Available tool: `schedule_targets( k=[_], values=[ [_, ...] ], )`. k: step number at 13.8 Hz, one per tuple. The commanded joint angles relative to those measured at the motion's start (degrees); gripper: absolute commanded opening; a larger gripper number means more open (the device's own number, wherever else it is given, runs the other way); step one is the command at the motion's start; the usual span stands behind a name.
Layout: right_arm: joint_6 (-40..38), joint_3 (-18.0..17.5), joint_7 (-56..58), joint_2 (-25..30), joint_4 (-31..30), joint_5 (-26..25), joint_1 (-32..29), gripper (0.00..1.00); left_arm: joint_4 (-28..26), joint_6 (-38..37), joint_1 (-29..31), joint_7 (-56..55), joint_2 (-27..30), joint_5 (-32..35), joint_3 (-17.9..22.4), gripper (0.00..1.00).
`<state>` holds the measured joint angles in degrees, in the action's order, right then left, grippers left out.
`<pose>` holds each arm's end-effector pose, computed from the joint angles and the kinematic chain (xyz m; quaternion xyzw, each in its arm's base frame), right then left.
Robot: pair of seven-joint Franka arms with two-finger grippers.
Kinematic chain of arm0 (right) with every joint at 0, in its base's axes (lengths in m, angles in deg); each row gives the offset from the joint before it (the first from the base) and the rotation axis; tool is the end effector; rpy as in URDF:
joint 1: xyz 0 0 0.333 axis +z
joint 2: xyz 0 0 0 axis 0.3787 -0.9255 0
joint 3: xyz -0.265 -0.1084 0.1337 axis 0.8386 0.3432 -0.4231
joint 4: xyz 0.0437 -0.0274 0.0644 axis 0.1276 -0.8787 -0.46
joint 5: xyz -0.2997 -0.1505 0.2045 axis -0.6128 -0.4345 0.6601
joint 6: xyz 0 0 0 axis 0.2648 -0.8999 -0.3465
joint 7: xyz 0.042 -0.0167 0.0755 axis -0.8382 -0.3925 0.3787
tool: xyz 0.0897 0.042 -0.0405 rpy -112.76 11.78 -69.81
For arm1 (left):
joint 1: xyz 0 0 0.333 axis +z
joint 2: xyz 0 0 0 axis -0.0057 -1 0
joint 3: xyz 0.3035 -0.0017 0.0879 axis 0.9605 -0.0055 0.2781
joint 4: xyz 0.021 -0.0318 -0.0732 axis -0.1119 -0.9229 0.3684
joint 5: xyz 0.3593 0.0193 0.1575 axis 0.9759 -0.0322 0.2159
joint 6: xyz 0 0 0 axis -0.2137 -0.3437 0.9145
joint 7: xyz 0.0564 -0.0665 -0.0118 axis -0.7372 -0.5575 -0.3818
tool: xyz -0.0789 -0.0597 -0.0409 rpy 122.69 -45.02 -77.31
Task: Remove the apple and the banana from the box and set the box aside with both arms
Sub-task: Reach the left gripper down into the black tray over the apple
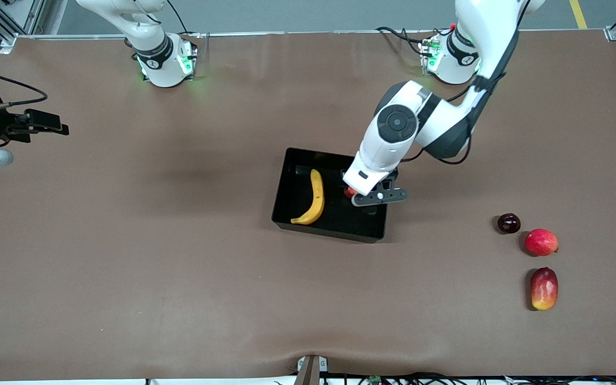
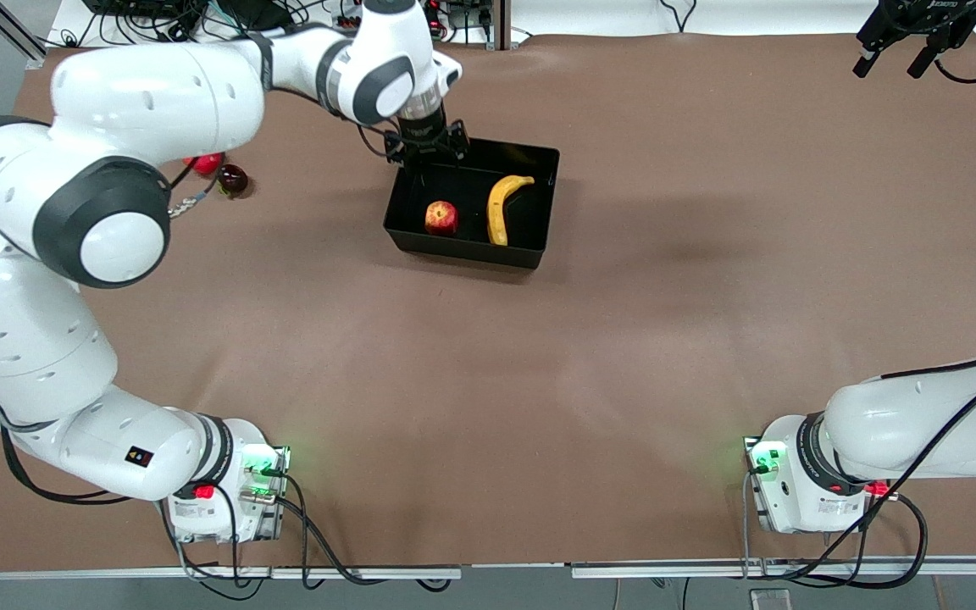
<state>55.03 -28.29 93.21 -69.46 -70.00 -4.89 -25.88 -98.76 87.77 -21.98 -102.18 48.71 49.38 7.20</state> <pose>0.5447 -0.0430 0.5682 -0.9846 -0.0608 0.1479 0.0699 0.5216 -0.3840 0.3126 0.9976 0.0553 -0.0327 0.0272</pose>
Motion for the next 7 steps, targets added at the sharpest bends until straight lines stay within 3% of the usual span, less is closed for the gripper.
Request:
schedule_targets(
  k=[1, 7],
  values=[
    [-0.7, -0.4, 0.2, -0.3, 1.1, 0.7, -0.9, 1.0, -0.6, 2.2, -1.2, -0.7, -2.1, 1.0, 0.3, 1.0],
    [-0.7, -0.4, 0.2, -0.4, 1.4, 0.7, -0.9, 1.0, -0.6, 4.7, -2.7, -6.3, -8.2, 8.3, 0.2, 1.0]
  ],
)
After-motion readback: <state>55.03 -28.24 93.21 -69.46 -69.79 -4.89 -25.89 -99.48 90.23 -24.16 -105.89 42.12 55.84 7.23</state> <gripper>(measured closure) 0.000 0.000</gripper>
